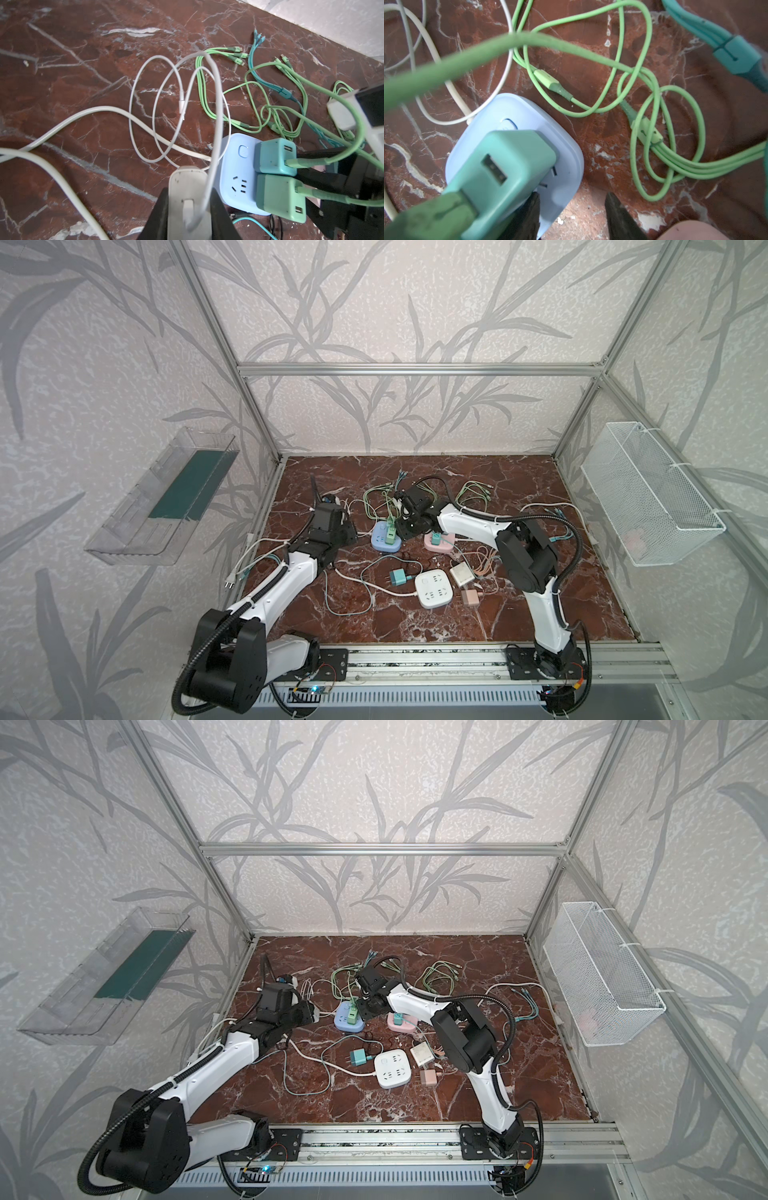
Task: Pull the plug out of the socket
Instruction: 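Pull the white charger up out of the blue strip with left gripper, then lower the white charger onto the table and open left gripper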
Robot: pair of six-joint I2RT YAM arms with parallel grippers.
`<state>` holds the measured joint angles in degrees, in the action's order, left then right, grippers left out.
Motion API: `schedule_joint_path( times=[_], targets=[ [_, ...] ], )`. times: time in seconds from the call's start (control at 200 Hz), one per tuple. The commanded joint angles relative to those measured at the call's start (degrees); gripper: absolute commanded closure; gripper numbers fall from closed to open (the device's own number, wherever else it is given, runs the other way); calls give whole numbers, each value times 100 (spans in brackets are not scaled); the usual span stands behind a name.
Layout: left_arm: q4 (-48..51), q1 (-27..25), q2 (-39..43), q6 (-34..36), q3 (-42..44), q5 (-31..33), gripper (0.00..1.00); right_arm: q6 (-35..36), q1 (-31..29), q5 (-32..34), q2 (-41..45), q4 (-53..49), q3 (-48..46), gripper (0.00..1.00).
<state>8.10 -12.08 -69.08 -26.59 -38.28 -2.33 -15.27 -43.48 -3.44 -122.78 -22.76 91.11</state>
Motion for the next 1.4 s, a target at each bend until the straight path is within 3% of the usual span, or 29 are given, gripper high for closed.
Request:
schedule_joint_path(
  times=[0.0,0.48,0.9,1.09,1.395],
  targets=[
    [-222,249,127,-339,101,-448,91,94,-44,-100,-73,-252,-189,49],
    [-1272,808,-419,-912,555,-1924,90,128,-40,-113,-67,-259,-189,48],
    [-1430,962,-758,-1083,657,-2106,87,164,-45,-135,-62,-297,-165,48],
    [-1174,1038,-876,-930,598,-2043,79,156,-43,-127,-56,-301,-165,48],
    [-649,1075,-1029,-830,384,-1924,52,173,-46,-123,-22,-321,-162,47]
  ],
)
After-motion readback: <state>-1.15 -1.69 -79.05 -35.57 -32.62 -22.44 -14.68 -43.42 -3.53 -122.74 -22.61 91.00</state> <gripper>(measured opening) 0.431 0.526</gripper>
